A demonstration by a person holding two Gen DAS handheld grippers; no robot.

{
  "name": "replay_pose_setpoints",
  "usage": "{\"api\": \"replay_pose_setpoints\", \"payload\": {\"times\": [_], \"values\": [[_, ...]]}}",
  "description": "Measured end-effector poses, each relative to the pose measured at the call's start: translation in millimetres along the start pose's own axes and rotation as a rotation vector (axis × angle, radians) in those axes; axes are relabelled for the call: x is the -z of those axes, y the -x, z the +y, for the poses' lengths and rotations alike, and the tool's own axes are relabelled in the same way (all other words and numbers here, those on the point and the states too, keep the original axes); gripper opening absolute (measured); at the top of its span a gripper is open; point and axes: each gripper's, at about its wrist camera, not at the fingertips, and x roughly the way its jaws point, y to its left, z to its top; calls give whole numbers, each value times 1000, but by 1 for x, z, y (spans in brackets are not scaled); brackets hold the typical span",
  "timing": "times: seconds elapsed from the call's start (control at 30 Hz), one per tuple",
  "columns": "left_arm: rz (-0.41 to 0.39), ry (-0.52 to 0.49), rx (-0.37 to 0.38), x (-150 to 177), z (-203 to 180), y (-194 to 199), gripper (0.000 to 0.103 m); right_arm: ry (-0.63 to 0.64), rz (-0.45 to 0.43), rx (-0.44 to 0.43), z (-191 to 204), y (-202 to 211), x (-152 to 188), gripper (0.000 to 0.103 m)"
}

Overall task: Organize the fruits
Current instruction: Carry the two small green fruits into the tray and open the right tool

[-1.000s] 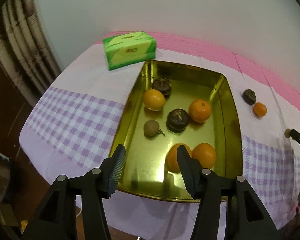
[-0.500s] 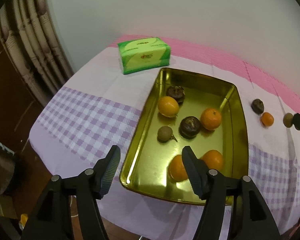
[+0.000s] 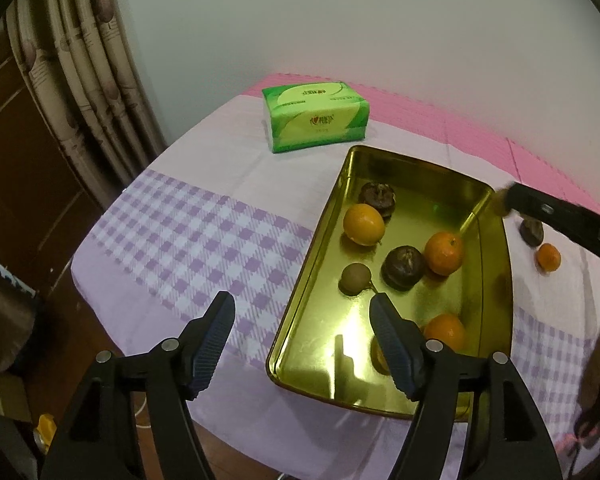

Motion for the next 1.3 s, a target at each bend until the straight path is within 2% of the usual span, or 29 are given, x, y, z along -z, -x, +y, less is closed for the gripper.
{"api": "replay_pose_setpoints", "payload": {"times": [0.23, 0.57, 0.93, 1.3], "values": [[3, -3, -6, 0, 0, -1, 73, 12, 44, 7, 10, -40, -13, 23], [3, -24, -26, -2, 0, -4, 75, 32, 96, 78, 13, -78, -20, 23], [9, -32, -31, -2, -1, -4, 75, 30, 101, 72, 18, -84, -19, 24], [4, -36, -35, -2, -2, -4, 79, 25, 52, 32, 27, -64, -17, 27]]}}
